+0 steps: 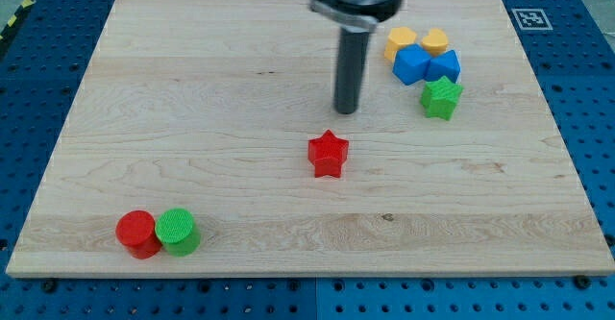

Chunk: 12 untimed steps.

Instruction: Move the red star closer to the group of blocks

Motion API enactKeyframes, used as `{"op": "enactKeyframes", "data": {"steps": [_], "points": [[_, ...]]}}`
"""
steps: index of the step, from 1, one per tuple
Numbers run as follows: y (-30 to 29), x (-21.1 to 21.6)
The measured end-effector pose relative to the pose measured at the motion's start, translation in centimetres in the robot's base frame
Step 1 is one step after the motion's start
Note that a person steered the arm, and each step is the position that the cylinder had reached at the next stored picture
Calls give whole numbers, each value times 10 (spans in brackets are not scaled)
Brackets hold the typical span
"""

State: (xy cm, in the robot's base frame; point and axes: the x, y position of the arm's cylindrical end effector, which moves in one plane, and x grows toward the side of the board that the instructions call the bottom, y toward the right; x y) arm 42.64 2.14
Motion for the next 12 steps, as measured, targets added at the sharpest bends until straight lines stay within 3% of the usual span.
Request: {"op": "enactKeyframes", "data": {"steps": [2,3,4,5,6,7,9,11,12], "points": [[-99,50],[-78,79],[-22,86],[23,48],[25,43],[32,89],[56,60],[55,104],[57,72]]}}
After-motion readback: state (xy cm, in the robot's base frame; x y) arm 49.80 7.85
